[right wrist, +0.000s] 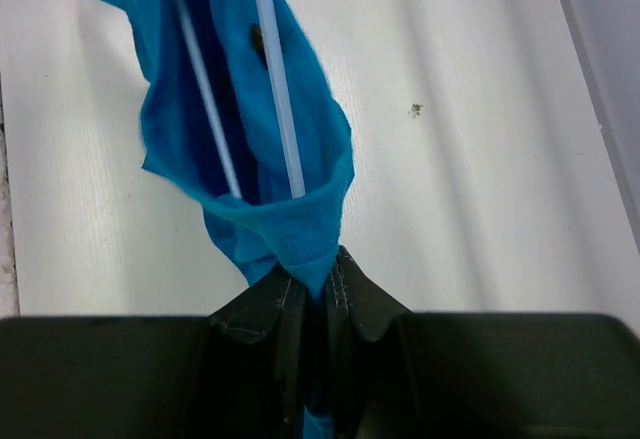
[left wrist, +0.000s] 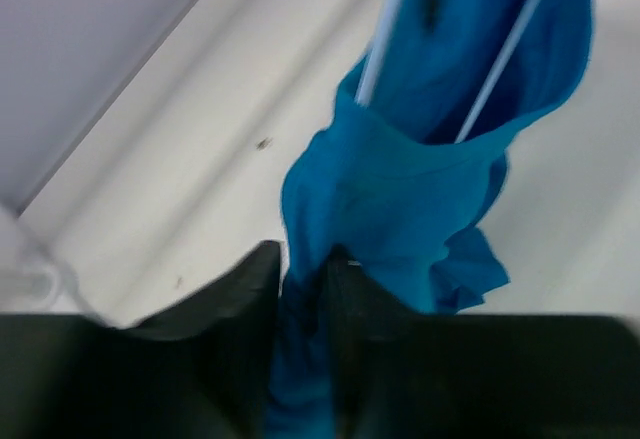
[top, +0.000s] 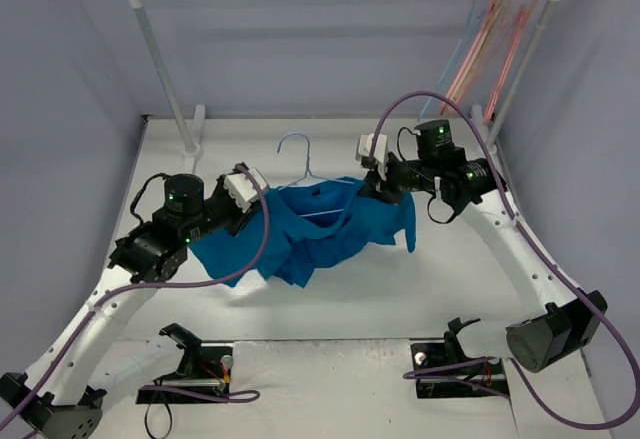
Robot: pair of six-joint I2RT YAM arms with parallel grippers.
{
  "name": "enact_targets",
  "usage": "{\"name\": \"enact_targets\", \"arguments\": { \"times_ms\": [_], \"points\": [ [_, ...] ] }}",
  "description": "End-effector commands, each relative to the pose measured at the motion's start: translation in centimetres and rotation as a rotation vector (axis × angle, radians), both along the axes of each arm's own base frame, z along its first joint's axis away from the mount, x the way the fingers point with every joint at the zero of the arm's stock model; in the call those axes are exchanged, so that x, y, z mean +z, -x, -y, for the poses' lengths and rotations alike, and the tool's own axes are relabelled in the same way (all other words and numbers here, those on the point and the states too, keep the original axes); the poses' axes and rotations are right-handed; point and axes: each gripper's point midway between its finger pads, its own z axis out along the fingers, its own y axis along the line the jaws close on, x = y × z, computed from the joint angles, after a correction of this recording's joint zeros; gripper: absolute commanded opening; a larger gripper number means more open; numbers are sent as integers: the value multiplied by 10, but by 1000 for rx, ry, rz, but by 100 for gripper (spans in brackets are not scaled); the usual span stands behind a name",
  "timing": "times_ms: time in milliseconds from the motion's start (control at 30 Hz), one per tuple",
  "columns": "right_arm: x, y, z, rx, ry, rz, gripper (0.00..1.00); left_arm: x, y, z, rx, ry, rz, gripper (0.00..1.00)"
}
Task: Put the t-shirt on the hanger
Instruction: Place the T-shirt on the hanger, then place the hanger at the clothesline.
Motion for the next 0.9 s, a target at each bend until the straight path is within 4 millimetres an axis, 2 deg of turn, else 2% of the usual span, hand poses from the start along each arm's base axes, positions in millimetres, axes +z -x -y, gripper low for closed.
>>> {"name": "enact_targets", "arguments": {
  "times_ms": [0, 67, 100, 200, 233, 267, 367, 400, 433, 500, 533, 600, 667, 700, 767, 800, 867],
  "points": [
    [45, -13, 8, -47, -56, 129, 0, 19, -22, -47, 230, -34, 89, 29],
    [47, -15, 8, -53, -55, 133, 0, 33, -32, -66, 334, -16, 121, 39],
    [51, -17, 7, -58, -60, 138, 0, 40, -37, -76, 384, -1, 137, 51],
    [58, -23, 7, -81, -68, 153, 0, 64, -45, -96, 506, 31, 175, 61],
    [64, -25, 7, -90, -77, 161, 0, 70, -47, -102, 550, 49, 175, 68],
    [67, -27, 7, -96, -82, 166, 0, 86, -47, -105, 576, 77, 197, 69],
    [96, -31, 4, -113, -139, 207, 0, 107, -49, -118, 681, 144, 205, 71],
    [118, -31, 0, -111, -188, 243, 0, 122, -48, -127, 743, 187, 223, 71],
    [125, -33, -2, -103, -204, 270, 0, 129, -47, -131, 768, 204, 231, 71],
    [176, -31, -4, -113, -314, 373, 0, 140, -45, -136, 799, 229, 242, 71],
    [194, -32, -3, -125, -353, 416, 0, 151, -42, -138, 808, 258, 258, 71],
    [255, -27, 2, -160, -485, 545, 0, 164, -37, -140, 815, 296, 272, 72],
    [292, -24, 10, -195, -552, 637, 0, 170, -35, -144, 835, 312, 284, 72],
    [322, -15, 14, -192, -607, 708, 0, 171, -34, -147, 850, 311, 281, 72],
    [352, -10, 18, -202, -668, 771, 0, 177, -31, -151, 872, 322, 285, 72],
    [371, 0, 22, -202, -716, 788, 0, 174, -32, -152, 879, 314, 269, 72],
    [386, 3, 24, -204, -758, 802, 0, 176, -31, -154, 893, 309, 268, 72]
  ]
}}
